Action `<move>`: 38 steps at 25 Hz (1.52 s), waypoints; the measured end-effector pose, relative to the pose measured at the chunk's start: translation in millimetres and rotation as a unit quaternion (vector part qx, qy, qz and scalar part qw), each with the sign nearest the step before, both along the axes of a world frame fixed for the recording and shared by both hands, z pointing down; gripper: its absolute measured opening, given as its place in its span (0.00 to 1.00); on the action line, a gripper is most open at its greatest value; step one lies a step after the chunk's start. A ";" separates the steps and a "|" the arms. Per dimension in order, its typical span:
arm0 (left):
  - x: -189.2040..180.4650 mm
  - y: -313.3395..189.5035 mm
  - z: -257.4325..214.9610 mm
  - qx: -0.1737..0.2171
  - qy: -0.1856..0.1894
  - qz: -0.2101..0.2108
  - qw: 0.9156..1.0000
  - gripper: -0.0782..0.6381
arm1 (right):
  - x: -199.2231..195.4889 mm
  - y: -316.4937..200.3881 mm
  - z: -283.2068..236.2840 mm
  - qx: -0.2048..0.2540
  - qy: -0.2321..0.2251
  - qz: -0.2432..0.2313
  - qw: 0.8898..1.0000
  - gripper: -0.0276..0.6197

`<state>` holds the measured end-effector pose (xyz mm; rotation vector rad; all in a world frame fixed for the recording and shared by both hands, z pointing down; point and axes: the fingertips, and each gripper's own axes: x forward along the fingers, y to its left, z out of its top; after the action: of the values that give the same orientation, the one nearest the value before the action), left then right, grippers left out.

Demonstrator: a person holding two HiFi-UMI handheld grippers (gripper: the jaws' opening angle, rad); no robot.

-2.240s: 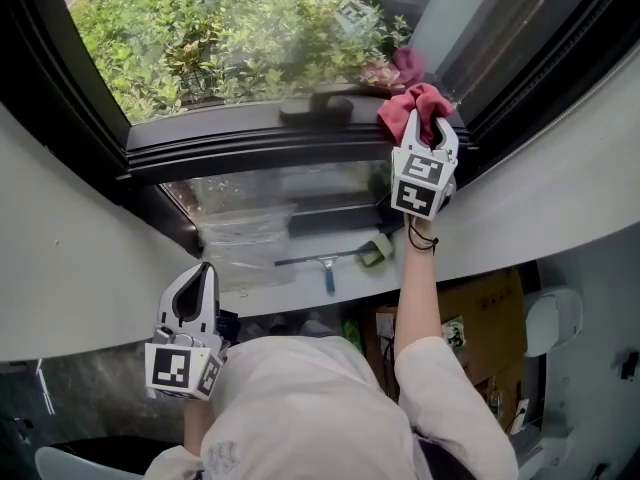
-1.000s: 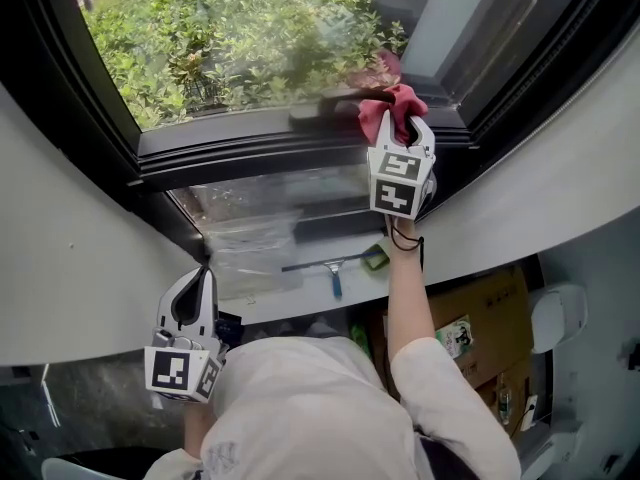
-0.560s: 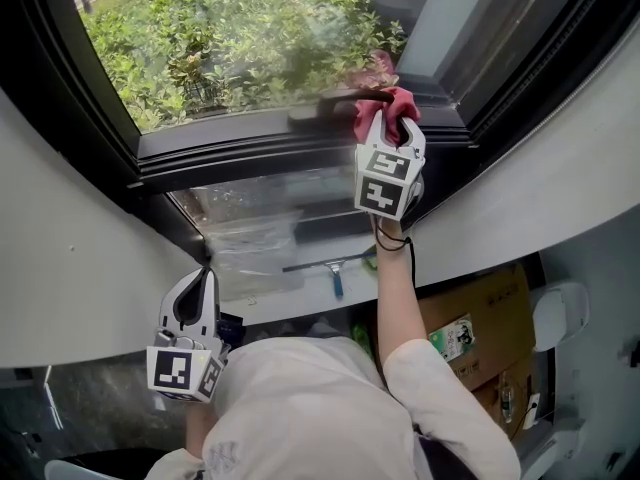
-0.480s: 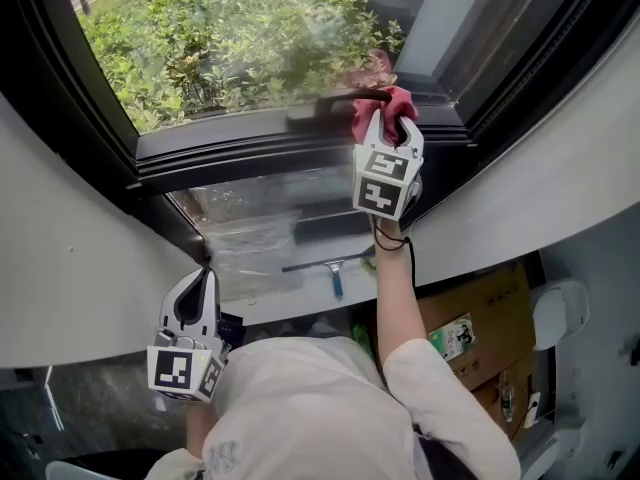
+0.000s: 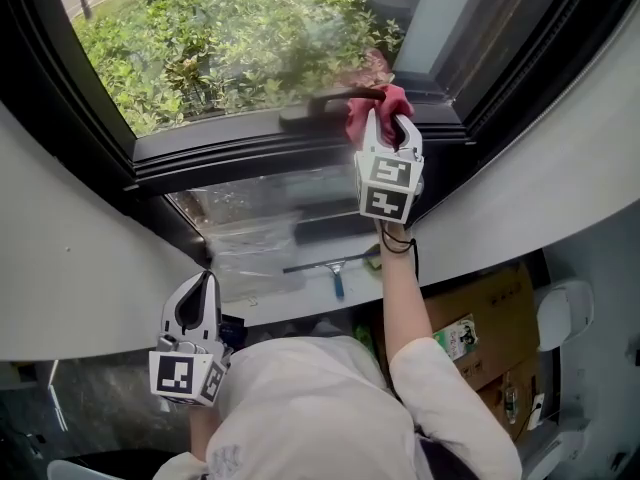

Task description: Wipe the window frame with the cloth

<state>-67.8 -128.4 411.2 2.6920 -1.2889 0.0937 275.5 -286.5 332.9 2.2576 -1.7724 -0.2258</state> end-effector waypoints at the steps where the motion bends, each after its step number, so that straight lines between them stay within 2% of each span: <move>1: -0.3 1.1 0.0 -0.001 0.000 -0.003 1.000 0.12 | -0.2 0.4 -0.2 0.000 0.000 -0.007 1.000 0.15; 6: 4.2 1.5 -1.5 0.002 -0.004 -0.014 1.000 0.12 | -0.8 0.9 0.1 -0.015 0.010 -0.049 0.999 0.16; 9: 11.9 0.8 -2.3 0.002 -0.006 -0.019 1.000 0.12 | 8.4 5.1 -5.7 -0.014 0.070 -0.060 0.996 0.16; 11: 17.9 -0.3 -3.9 0.003 -0.006 -0.024 1.000 0.12 | 26.6 16.3 -18.7 0.020 0.120 -0.038 0.992 0.17; 12: 21.0 -1.4 -5.5 0.005 -0.006 -0.026 1.000 0.12 | 39.2 23.3 -24.9 0.036 0.127 -0.026 0.991 0.17; 14: 27.5 -4.4 -8.8 0.009 -0.004 -0.031 0.999 0.12 | 70.0 36.4 -33.1 0.050 0.118 -0.004 0.992 0.17; 18: 41.9 -8.0 -11.8 0.011 -0.004 -0.040 0.999 0.12 | 131.6 57.8 -36.3 0.043 0.121 0.038 0.991 0.17; 21: 53.6 -9.3 -14.6 0.016 -0.007 -0.044 0.999 0.12 | 158.4 64.5 -30.8 0.042 0.123 0.045 0.991 0.17; 27: 67.5 -9.6 -25.8 0.037 -0.018 -0.062 0.997 0.12 | 169.6 60.4 -11.7 0.056 0.122 0.022 0.991 0.17; 32: 57.4 -3.4 -26.3 0.048 -0.027 -0.097 0.994 0.12 | 175.1 60.8 2.7 0.085 0.076 0.009 0.993 0.17; 38: 43.5 11.5 -17.2 0.036 -0.031 -0.121 0.992 0.12 | 171.9 59.9 5.1 0.104 0.041 -0.012 0.994 0.17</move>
<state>-24.3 -116.9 394.0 2.5836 -1.6560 0.1040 447.4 -226.6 338.0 2.3284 -1.8095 -0.5249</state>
